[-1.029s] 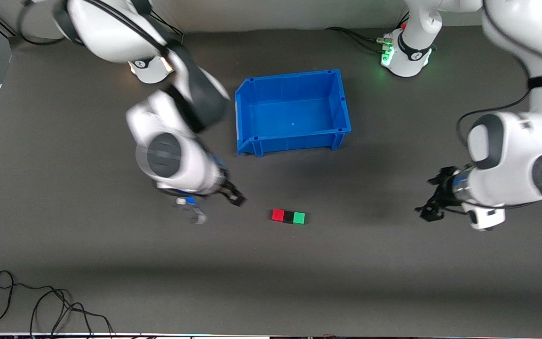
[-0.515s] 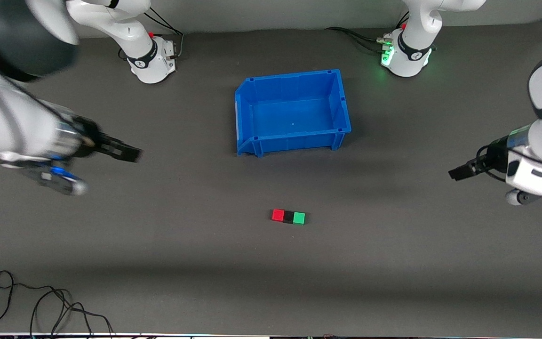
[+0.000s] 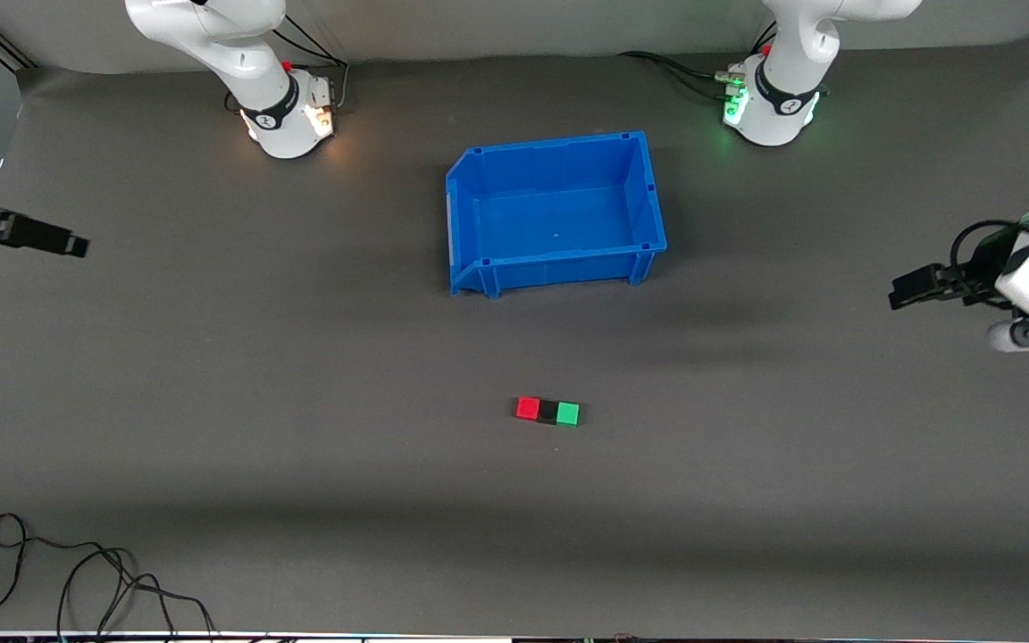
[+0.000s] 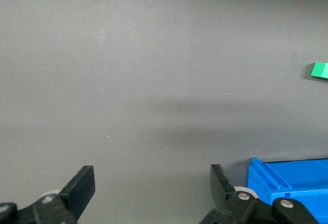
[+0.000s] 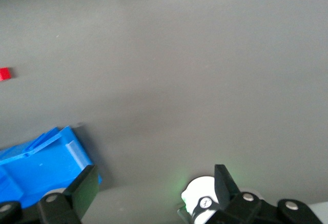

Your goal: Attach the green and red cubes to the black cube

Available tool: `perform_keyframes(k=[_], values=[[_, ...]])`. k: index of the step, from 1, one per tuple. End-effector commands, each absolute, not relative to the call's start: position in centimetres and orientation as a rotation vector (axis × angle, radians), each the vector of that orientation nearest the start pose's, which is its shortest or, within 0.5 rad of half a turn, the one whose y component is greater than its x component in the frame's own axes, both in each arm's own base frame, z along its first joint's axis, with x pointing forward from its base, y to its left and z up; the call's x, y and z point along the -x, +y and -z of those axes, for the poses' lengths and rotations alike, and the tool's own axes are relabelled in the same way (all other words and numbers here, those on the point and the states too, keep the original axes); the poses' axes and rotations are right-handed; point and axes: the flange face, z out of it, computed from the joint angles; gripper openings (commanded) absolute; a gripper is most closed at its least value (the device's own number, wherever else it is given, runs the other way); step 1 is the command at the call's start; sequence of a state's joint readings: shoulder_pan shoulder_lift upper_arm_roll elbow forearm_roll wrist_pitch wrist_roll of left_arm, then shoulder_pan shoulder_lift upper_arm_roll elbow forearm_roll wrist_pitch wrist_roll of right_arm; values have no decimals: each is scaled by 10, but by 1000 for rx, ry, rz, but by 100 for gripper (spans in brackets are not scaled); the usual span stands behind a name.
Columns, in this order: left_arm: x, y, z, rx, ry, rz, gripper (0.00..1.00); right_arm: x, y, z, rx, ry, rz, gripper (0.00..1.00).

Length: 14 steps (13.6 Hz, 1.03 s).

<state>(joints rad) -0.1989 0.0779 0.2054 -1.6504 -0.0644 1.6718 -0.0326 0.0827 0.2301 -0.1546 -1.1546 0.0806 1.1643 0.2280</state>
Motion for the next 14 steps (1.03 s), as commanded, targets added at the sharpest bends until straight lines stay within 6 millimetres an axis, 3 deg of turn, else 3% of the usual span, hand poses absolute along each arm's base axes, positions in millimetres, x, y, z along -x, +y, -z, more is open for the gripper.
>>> perform_keyframes(k=[1, 4, 7, 14], values=[[-567, -12, -573, 3148, 7, -48, 100, -581, -17, -628, 3117, 393, -331, 100], [-566, -20, -572, 3134, 46, -50, 100, -580, -17, -614, 3116, 388, -258, 100], [-565, -14, -575, 3137, 89, -41, 100, -575, -21, -610, 3112, 367, -174, 100], [-563, -21, -577, 3148, 76, -22, 100, -542, -17, -591, 3095, 320, -11, 100]])
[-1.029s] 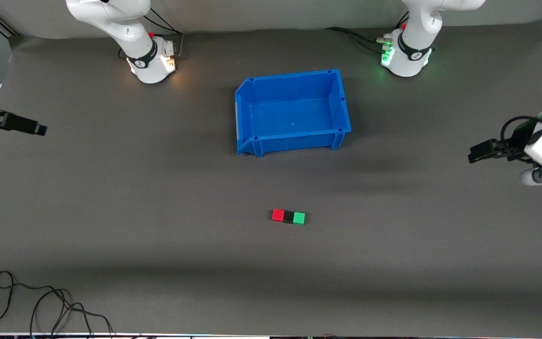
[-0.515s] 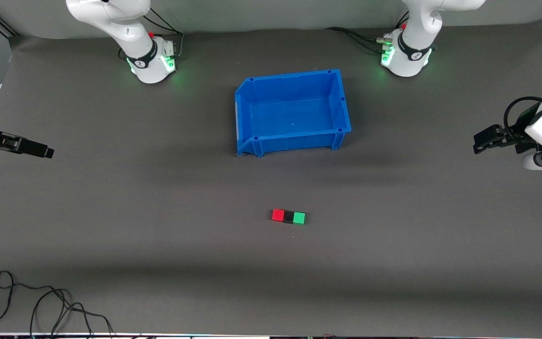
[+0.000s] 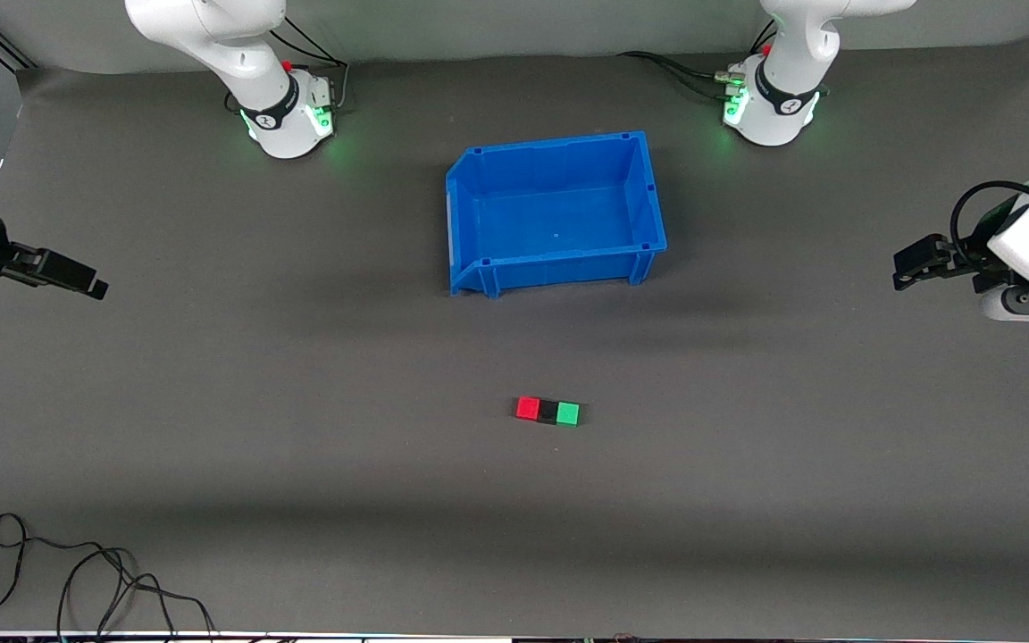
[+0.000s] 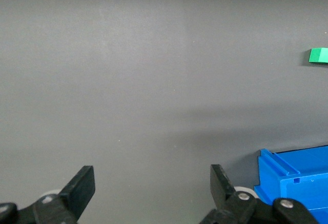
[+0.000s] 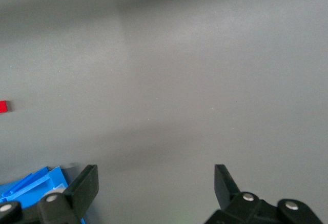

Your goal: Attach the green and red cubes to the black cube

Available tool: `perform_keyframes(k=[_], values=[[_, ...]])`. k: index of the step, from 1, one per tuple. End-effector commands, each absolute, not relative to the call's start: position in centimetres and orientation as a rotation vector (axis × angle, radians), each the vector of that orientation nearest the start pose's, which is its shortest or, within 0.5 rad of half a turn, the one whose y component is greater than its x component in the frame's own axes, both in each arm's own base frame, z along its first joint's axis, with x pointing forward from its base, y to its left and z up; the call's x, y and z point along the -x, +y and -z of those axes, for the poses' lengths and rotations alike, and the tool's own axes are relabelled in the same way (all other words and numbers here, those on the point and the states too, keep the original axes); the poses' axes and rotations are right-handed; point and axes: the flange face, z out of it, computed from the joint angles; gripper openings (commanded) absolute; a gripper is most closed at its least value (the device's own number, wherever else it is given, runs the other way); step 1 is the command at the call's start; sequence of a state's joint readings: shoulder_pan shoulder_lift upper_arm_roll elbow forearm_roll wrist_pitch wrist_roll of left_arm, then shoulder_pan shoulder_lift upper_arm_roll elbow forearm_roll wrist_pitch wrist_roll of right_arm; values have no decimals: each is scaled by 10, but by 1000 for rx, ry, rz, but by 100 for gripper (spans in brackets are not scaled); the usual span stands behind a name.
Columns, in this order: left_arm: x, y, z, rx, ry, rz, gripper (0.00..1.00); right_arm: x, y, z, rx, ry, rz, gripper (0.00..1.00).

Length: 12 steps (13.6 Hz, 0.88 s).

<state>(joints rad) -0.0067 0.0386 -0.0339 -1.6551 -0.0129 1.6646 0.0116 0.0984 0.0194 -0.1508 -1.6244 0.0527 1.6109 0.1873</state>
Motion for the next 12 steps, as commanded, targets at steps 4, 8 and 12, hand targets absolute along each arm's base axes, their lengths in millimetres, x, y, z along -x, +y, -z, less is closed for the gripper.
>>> perform_keyframes(k=[4, 8, 12], values=[[-559, -10, -580, 3155, 34, -17, 100, -544, -2, -591, 3152, 265, -19, 100], [-556, -12, -582, 3153, 44, -27, 100, -544, 14, -589, 3174, 238, -20, 100], [-554, -13, -585, 3139, 53, -29, 100, -543, 6, -592, 3171, 243, -14, 100]])
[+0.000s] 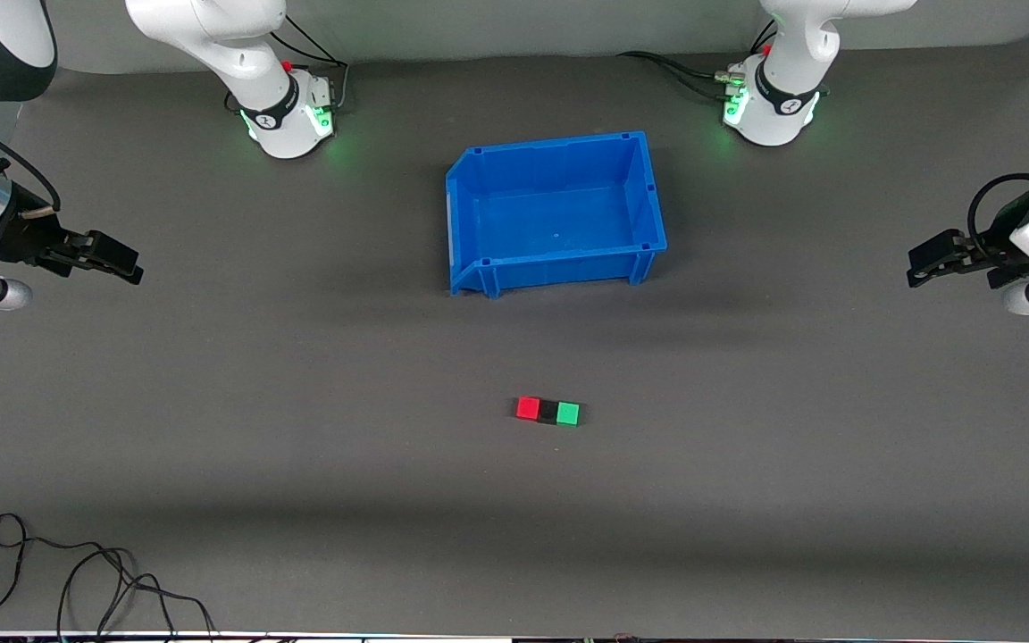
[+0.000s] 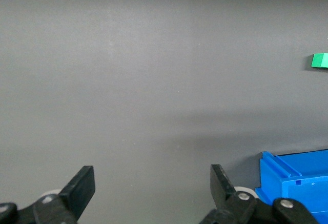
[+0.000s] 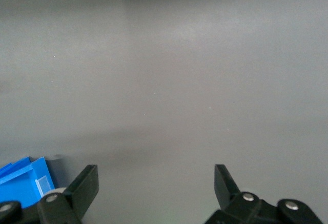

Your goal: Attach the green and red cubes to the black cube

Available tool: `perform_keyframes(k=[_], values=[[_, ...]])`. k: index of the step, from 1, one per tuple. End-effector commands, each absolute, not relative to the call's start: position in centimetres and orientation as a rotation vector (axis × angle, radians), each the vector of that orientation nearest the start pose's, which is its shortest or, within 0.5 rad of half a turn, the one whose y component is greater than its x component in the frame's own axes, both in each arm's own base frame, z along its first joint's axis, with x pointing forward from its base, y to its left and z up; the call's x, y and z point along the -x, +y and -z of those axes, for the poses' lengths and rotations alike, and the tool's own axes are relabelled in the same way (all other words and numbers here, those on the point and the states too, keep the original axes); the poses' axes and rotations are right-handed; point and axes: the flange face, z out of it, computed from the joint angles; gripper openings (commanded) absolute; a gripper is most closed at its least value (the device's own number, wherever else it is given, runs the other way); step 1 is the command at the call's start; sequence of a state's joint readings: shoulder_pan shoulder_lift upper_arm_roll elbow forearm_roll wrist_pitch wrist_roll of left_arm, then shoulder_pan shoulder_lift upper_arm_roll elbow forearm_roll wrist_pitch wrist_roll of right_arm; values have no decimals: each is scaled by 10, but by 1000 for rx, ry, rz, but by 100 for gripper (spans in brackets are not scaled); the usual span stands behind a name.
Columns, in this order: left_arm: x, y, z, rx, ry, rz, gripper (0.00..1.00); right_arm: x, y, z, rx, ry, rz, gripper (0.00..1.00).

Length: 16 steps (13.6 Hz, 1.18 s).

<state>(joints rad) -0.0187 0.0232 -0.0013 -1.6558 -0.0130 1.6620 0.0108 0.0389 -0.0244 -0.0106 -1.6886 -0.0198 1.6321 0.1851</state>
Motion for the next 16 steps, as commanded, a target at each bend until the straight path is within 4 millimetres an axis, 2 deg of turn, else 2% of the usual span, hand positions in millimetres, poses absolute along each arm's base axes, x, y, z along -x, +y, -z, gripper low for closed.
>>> perform_keyframes(k=[1, 8, 16], values=[[-554, -12, -585, 3139, 51, -29, 100, -543, 5, -592, 3169, 248, -14, 100], [-548, -13, -584, 3111, 62, -102, 100, -543, 5, -591, 3167, 260, -16, 100], [-548, -12, -588, 3110, 72, -91, 100, -544, 6, -591, 3166, 248, -14, 100]])
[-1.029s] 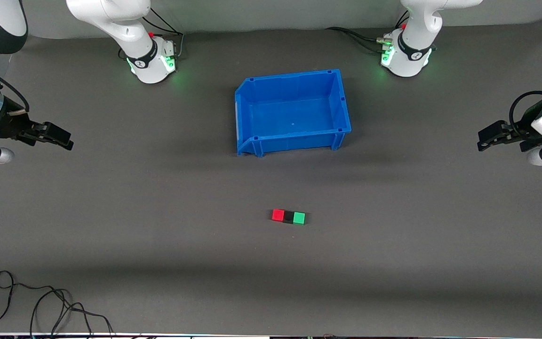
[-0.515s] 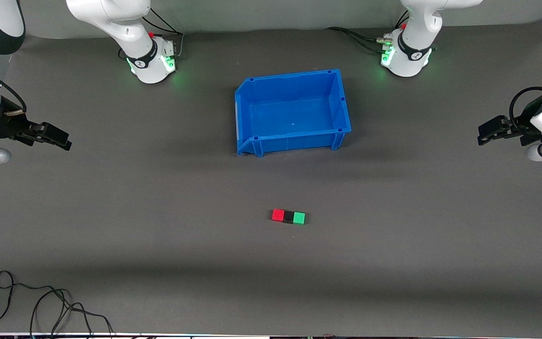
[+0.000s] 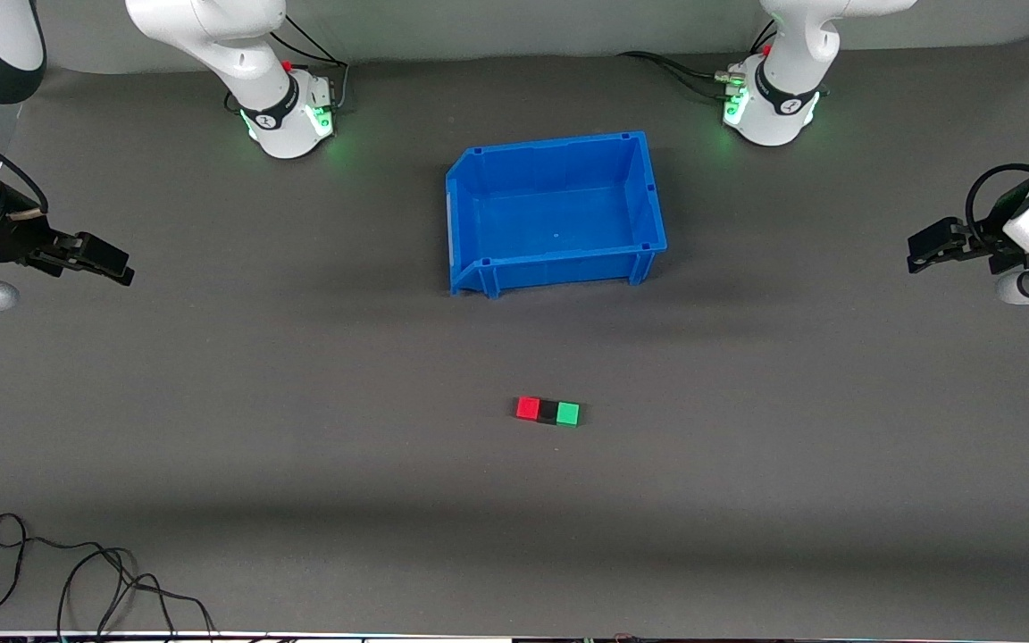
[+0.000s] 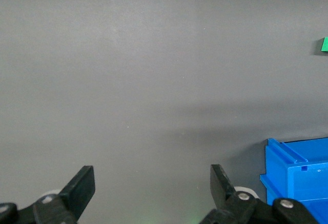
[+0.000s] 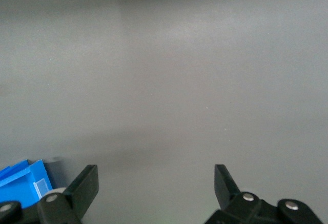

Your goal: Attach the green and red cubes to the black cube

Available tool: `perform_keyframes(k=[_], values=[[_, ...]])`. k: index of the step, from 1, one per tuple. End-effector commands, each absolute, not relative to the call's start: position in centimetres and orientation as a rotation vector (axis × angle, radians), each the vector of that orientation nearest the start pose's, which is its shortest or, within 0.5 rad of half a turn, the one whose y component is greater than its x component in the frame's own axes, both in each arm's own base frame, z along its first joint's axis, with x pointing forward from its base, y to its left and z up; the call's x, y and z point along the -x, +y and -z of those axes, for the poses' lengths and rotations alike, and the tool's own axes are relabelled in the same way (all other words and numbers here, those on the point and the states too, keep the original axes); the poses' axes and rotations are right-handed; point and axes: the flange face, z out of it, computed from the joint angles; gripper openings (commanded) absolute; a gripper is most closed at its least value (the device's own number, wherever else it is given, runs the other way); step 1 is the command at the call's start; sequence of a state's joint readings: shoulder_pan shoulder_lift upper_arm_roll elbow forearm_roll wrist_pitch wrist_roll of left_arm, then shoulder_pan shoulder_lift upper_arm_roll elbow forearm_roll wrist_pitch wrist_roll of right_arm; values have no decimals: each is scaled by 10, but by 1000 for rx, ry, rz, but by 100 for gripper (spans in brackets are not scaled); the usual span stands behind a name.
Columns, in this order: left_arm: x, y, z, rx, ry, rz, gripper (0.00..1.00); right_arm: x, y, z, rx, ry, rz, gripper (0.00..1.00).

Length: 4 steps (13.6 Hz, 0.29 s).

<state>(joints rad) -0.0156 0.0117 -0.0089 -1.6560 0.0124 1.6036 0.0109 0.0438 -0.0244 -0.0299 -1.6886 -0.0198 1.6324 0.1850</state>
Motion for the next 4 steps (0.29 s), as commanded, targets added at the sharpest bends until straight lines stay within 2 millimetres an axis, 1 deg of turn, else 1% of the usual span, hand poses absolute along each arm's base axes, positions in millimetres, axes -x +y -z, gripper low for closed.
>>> perform_keyframes(k=[1, 4], values=[[-548, -12, -588, 3110, 74, -90, 100, -544, 6, -591, 3166, 248, -14, 100], [-549, -13, -589, 3110, 74, -86, 100, -544, 6, -591, 3163, 248, -17, 100]])
